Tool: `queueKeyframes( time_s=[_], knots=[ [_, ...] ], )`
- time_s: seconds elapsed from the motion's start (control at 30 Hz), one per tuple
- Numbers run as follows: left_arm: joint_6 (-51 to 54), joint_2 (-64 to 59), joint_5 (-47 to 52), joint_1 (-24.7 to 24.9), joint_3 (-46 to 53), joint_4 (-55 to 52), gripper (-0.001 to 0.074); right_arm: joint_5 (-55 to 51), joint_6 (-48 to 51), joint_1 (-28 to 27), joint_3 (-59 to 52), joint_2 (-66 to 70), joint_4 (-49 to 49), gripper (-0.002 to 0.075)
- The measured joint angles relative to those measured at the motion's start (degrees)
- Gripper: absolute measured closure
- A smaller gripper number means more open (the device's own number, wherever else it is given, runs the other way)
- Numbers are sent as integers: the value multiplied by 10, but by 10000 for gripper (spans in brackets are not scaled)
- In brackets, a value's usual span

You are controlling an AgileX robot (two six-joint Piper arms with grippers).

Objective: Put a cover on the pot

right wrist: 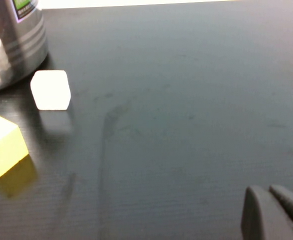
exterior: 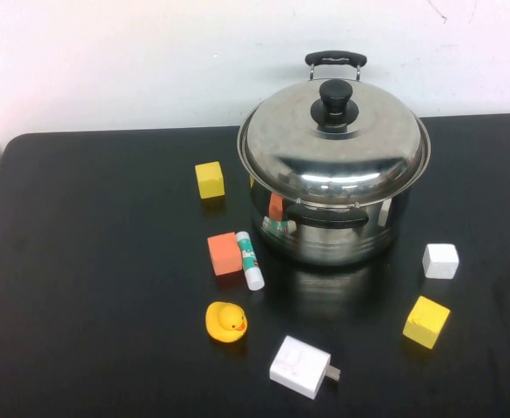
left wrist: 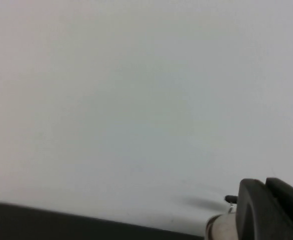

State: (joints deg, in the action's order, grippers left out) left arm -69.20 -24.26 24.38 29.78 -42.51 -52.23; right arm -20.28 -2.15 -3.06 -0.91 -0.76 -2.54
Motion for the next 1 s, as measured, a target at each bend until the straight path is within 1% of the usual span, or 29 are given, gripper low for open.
queueKeyframes(
  time_s=[0.17,0.37,0.47,0.63,1.0],
  knots=[
    [-68,60,-43,-76,107,22,735,0,0,0,0,0,0,728],
    [-136,125,-181,-180,255,28,735,0,0,0,0,0,0,728],
    [-167,149,-218,-220,299,28,735,0,0,0,0,0,0,728],
    [-196,156,-229,-233,313,27,735,0,0,0,0,0,0,728],
    [-201,156,-248,-233,320,0,736,0,0,0,0,0,0,728]
  ],
)
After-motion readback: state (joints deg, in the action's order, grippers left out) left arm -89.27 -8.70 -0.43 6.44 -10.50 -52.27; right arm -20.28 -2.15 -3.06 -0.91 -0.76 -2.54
